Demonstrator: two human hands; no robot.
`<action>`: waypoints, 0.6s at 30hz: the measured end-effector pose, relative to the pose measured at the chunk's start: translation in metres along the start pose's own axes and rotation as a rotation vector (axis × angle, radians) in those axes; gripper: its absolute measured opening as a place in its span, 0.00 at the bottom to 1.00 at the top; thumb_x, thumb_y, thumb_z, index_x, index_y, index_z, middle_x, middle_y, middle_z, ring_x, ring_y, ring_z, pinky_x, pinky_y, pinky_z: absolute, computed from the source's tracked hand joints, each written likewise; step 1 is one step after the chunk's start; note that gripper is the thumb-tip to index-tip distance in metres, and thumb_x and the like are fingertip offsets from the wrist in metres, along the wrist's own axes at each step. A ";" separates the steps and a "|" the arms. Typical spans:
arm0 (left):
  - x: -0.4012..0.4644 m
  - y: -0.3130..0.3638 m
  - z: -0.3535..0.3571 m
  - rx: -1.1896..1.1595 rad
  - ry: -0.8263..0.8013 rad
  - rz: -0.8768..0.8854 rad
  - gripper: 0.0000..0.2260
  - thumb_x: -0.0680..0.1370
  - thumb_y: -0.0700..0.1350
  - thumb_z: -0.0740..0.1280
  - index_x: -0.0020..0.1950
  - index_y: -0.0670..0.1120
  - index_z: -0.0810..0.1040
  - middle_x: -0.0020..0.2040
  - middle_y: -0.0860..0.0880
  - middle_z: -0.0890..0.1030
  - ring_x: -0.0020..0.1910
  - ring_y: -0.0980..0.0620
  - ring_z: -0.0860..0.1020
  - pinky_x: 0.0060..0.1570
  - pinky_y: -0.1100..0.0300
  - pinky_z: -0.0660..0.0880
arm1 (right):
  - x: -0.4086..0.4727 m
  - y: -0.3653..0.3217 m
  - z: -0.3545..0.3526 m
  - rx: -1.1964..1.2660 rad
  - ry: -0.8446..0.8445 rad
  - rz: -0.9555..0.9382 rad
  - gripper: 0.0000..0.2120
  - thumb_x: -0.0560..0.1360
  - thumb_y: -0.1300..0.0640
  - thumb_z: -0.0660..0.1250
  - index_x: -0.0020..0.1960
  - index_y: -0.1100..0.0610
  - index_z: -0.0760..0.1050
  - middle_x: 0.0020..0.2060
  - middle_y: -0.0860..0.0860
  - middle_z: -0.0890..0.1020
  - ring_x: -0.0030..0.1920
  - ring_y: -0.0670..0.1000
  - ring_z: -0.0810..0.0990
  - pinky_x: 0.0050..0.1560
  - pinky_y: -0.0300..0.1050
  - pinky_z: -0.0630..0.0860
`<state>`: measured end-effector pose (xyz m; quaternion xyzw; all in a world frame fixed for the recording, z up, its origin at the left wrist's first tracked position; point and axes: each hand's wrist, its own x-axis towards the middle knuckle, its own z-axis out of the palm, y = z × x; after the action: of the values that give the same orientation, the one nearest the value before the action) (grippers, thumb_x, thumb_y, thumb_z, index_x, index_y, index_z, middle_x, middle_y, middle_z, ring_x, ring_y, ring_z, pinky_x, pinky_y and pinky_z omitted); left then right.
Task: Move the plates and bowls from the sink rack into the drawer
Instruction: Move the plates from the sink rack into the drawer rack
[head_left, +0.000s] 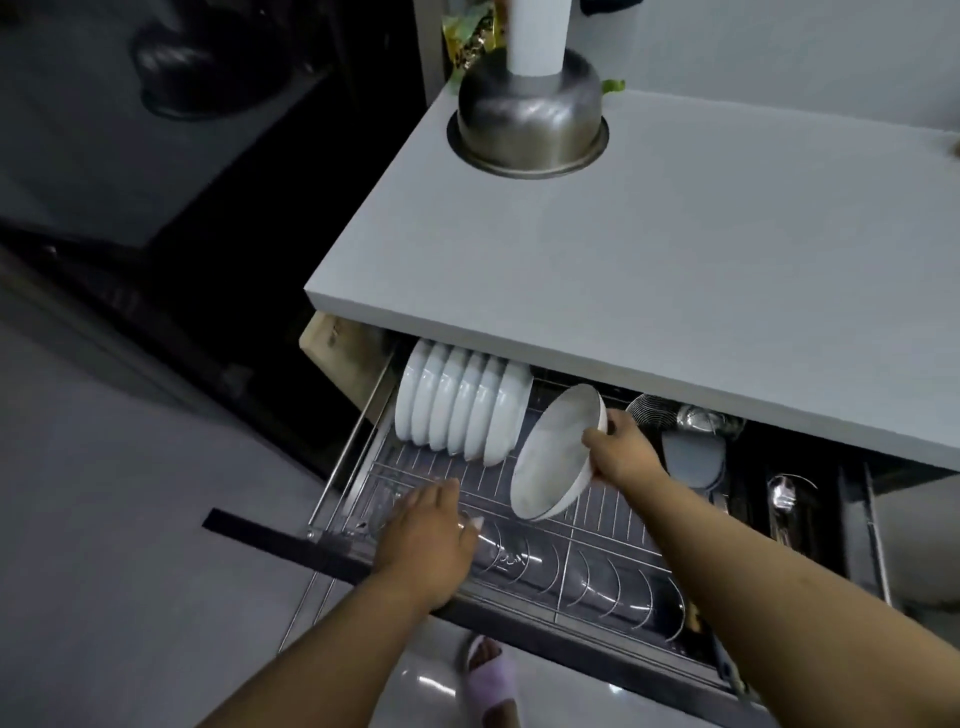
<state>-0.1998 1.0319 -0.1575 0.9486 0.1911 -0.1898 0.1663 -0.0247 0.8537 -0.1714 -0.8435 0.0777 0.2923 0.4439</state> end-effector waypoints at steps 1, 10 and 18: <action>0.000 -0.001 0.000 -0.006 0.009 0.005 0.28 0.81 0.59 0.52 0.78 0.47 0.53 0.75 0.47 0.62 0.74 0.47 0.58 0.72 0.52 0.58 | 0.014 0.004 0.004 -0.009 0.005 0.002 0.31 0.62 0.47 0.61 0.65 0.53 0.68 0.53 0.55 0.80 0.51 0.60 0.81 0.52 0.61 0.79; -0.003 -0.004 0.001 -0.012 0.096 0.073 0.32 0.81 0.61 0.49 0.78 0.48 0.40 0.79 0.49 0.45 0.78 0.51 0.43 0.76 0.52 0.45 | 0.038 -0.033 0.028 -0.192 0.057 0.034 0.29 0.71 0.50 0.62 0.70 0.58 0.63 0.56 0.59 0.79 0.52 0.62 0.80 0.55 0.56 0.78; -0.001 -0.006 0.004 -0.049 0.126 0.101 0.33 0.79 0.62 0.47 0.78 0.49 0.40 0.79 0.50 0.45 0.77 0.53 0.43 0.73 0.58 0.38 | 0.057 -0.036 0.046 -0.386 0.032 -0.041 0.28 0.78 0.50 0.60 0.73 0.60 0.59 0.59 0.61 0.78 0.57 0.63 0.77 0.49 0.47 0.69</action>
<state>-0.2048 1.0353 -0.1618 0.9627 0.1574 -0.1166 0.1864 0.0161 0.9189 -0.1985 -0.9189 0.0101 0.2793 0.2783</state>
